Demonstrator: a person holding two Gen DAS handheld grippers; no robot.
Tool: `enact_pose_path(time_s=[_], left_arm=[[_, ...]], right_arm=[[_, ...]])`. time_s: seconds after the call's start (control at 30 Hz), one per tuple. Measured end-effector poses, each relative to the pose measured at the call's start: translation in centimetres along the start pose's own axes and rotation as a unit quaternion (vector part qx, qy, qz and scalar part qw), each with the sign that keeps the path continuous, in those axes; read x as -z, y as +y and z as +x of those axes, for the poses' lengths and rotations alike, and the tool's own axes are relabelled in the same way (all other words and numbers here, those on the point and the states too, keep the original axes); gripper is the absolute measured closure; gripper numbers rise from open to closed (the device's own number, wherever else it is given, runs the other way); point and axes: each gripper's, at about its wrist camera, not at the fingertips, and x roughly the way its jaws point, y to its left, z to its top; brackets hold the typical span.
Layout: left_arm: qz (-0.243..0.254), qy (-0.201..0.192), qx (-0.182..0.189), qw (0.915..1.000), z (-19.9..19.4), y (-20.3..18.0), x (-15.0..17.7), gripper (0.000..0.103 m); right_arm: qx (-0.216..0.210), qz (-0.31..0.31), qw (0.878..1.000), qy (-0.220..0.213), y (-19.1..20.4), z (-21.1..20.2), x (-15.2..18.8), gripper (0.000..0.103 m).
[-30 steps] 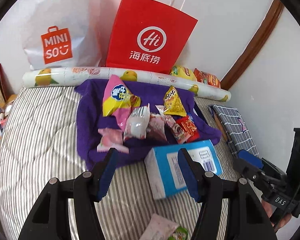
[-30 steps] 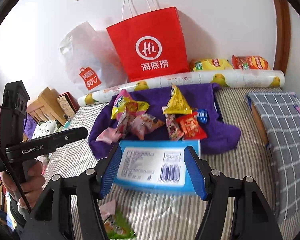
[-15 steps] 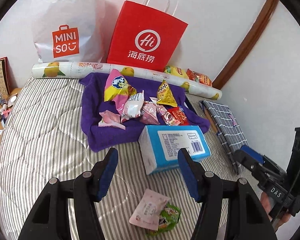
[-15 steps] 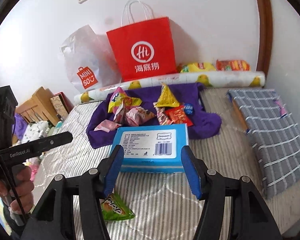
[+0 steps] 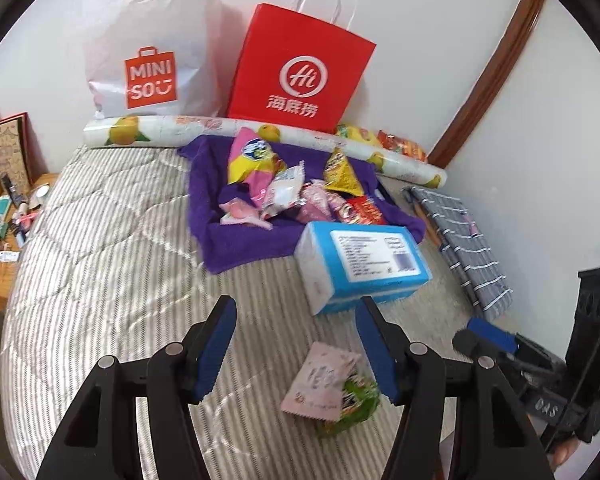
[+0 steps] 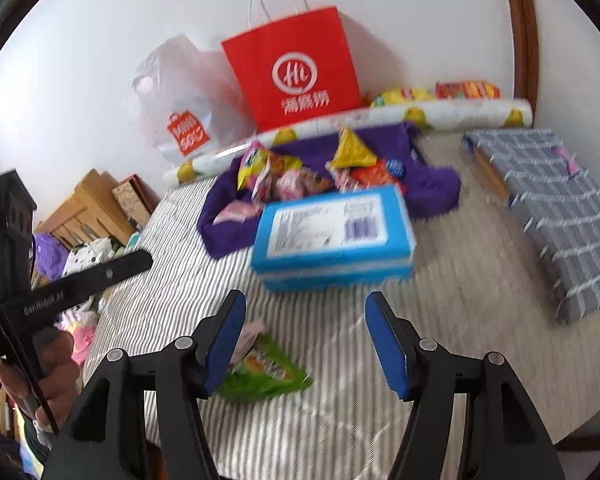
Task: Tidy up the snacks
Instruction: 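Move the right tool to the green snack bag on the bed and grasp it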
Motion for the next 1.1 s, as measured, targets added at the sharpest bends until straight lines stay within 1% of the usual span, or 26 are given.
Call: enact_pose_path(time_s=[0.13, 0.27, 0.43, 0.53, 0.57, 0.6, 0.67, 0.73, 0.97, 1.03, 1.1], left_arm=[[-0.011, 0.005, -0.007, 0.9999, -0.1, 1.4, 0.7, 0.043], [-0.023, 0.007, -0.012, 0.9996, -0.1, 3.0, 1.5, 0.043], [-0.037, 0.018, -0.007, 0.9991, 0.5, 4.7, 2.5, 0.043], [-0.043, 0.021, -0.008, 0.9988, 0.8, 5.4, 3.0, 0.043], [-0.045, 0.023, -0.006, 0.9987, 0.9, 5.7, 3.2, 0.043], [-0.048, 0.024, -0.006, 0.9986, 1.1, 5.8, 3.3, 0.043], [-0.049, 0.028, -0.007, 0.9984, 1.5, 6.1, 3.5, 0.043], [-0.049, 0.032, -0.007, 0.9983, 1.8, 6.2, 3.7, 0.043], [-0.044, 0.044, -0.003, 0.9980, 2.7, 5.9, 4.1, 0.043], [-0.040, 0.047, -0.003, 0.9981, 3.0, 5.6, 4.0, 0.043], [-0.038, 0.050, -0.001, 0.9980, 3.3, 5.4, 4.0, 0.043]], right_arm=[[-0.025, 0.012, 0.999, 0.018, 1.4, 0.9, 1.9, 0.040], [-0.043, -0.002, 0.999, 0.029, 3.6, 1.7, 3.7, 0.040], [-0.024, -0.040, 0.998, 0.051, 5.9, 3.9, 5.6, 0.040], [0.006, -0.059, 0.996, 0.064, 6.7, 5.2, 6.2, 0.042], [0.022, -0.070, 0.995, 0.064, 7.0, 5.5, 6.5, 0.046], [0.033, -0.077, 0.994, 0.064, 7.0, 5.7, 6.6, 0.048], [0.046, -0.085, 0.993, 0.065, 6.7, 5.9, 6.8, 0.049], [0.045, -0.081, 0.994, 0.064, 6.1, 5.6, 6.8, 0.049], [0.059, -0.074, 0.994, 0.062, 3.5, 4.4, 6.5, 0.049], [0.056, -0.071, 0.994, 0.061, 3.0, 4.0, 6.4, 0.049], [0.065, -0.071, 0.994, 0.056, 2.8, 3.6, 6.4, 0.049]])
